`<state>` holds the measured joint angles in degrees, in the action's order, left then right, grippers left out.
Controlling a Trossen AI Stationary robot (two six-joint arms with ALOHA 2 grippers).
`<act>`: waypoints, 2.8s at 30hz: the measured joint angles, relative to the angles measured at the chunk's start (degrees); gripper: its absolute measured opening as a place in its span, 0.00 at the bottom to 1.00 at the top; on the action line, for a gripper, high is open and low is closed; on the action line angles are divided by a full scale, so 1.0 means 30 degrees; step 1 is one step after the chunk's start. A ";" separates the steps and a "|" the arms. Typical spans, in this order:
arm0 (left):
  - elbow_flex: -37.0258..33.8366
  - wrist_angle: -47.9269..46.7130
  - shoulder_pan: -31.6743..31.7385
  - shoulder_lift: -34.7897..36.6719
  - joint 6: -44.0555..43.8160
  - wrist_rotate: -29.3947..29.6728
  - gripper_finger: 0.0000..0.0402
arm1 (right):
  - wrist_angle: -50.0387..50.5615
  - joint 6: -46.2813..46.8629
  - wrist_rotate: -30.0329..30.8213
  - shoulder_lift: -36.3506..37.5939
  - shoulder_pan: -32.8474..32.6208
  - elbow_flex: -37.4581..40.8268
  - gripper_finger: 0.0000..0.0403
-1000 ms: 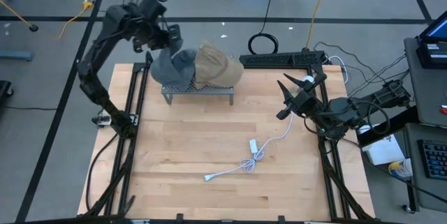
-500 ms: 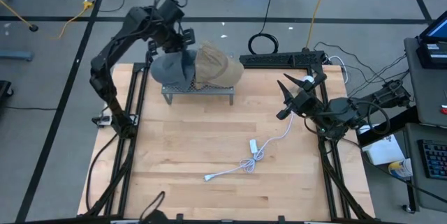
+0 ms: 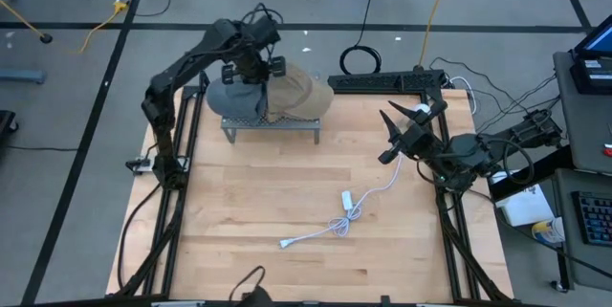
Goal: Pick & Place hat
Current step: Stack the gray cap on top of the gray cap on the shelf, then return to Home Position
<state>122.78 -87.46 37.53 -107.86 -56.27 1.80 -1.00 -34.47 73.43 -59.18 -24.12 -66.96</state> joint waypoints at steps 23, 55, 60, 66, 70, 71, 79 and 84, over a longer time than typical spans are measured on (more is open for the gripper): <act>0.0000 0.0403 0.0225 0.0453 0.0711 0.0423 0.57 | 0.1006 0.0266 -0.0668 0.0007 0.0007 0.0007 0.29; -0.7333 0.6860 -1.5827 1.4432 1.6056 0.8152 0.79 | -0.1053 1.2585 -0.9606 0.0015 0.0000 0.4934 0.29; -1.2444 0.9346 -1.7727 1.8033 1.4429 0.9292 0.77 | -0.6831 1.2784 -0.9566 0.0015 0.0000 0.8880 0.29; -1.7986 1.1903 -1.9236 2.1785 1.0925 1.1648 0.79 | -1.2640 1.3592 -0.9567 0.0015 -0.0133 1.3328 0.29; -1.9903 1.0569 -1.9305 2.3434 0.9521 1.2892 0.81 | -1.5196 1.3717 -1.0628 0.0022 -0.0573 1.5527 0.29; -2.0176 1.0252 -1.9253 2.3657 0.9167 1.2979 0.81 | -1.5556 1.3618 -1.1045 0.0015 -0.0647 1.6048 0.29; -2.1277 0.9441 -1.9444 2.4311 0.6846 1.1537 0.83 | -1.8358 1.4344 -1.1588 0.0018 -0.1109 1.9258 0.29; -2.3639 1.0906 -1.9879 2.4775 0.7390 1.2316 0.81 | -1.9348 1.4241 -1.1607 0.0019 -0.1386 2.0686 0.29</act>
<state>51.87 -54.74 -22.11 -33.54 -34.10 38.75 -59.04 8.26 38.61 -59.12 -28.28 -4.90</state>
